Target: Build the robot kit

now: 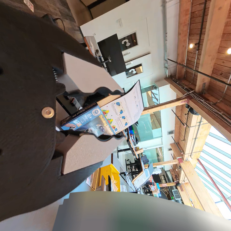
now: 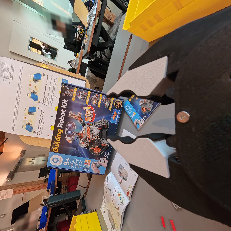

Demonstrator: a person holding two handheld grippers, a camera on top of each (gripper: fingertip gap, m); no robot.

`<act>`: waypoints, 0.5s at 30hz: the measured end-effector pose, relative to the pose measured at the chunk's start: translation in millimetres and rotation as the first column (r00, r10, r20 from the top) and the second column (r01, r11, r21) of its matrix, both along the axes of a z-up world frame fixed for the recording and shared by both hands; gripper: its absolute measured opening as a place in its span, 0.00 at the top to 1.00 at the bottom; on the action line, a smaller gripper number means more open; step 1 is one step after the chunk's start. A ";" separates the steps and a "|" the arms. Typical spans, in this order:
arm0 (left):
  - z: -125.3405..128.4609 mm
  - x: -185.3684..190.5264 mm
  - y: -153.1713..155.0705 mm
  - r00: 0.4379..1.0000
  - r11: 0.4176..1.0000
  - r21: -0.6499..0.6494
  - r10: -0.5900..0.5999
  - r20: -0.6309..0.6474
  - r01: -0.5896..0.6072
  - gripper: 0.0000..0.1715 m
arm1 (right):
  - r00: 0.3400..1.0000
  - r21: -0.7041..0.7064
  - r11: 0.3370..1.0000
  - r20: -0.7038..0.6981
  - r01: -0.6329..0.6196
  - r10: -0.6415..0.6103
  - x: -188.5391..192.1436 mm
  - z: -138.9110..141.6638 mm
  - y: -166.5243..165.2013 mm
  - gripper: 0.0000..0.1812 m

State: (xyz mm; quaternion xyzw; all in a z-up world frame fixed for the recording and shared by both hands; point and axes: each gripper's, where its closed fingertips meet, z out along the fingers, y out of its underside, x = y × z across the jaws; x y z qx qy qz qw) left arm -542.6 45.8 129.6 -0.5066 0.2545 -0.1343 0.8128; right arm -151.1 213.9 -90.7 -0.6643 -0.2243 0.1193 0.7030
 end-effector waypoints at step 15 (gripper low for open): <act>-2.2 -1.7 -11.1 0.996 0.996 0.024 -0.089 -0.005 0.089 1.00 | 0.974 0.085 0.990 -0.186 -0.116 0.131 9.1 20.7 -14.2 0.64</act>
